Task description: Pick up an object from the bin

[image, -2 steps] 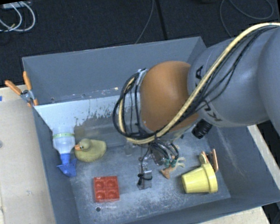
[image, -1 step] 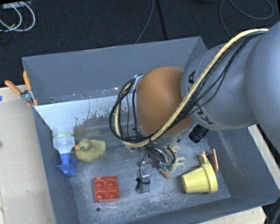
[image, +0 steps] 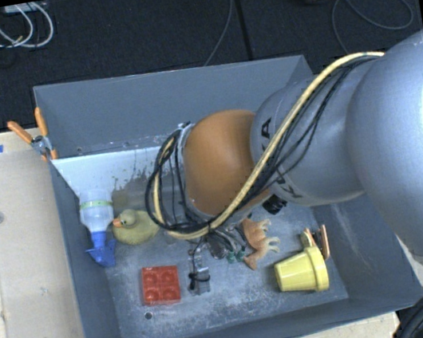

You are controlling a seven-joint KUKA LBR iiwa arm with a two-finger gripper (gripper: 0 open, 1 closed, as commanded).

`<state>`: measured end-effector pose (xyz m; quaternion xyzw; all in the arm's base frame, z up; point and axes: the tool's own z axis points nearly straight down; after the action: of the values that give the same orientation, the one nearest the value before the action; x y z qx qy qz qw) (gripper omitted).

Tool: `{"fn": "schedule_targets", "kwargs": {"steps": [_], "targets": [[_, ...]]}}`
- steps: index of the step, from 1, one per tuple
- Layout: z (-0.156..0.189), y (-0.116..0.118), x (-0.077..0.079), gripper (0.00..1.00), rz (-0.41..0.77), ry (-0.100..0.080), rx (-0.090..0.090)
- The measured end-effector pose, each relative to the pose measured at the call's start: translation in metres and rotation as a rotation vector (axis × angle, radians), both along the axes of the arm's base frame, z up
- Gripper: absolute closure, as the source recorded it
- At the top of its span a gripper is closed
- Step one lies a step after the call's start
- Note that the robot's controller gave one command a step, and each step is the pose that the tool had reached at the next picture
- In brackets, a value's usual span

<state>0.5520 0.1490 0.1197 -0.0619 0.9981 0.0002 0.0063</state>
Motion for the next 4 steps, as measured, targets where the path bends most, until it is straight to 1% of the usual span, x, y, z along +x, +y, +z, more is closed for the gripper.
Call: {"fn": "schedule_targets", "kwargs": {"steps": [1, 2, 3, 4], "targets": [[-0.014, 0.012, -0.009, 0.00, 0.044, 0.009, -0.001], [-0.024, 0.016, 0.012, 0.00, 0.025, 0.007, 0.001], [-0.039, 0.050, -0.021, 0.00, 0.086, 0.005, -0.003], [-0.050, 0.085, -0.016, 1.00, 0.392, 0.007, -0.002]]}}
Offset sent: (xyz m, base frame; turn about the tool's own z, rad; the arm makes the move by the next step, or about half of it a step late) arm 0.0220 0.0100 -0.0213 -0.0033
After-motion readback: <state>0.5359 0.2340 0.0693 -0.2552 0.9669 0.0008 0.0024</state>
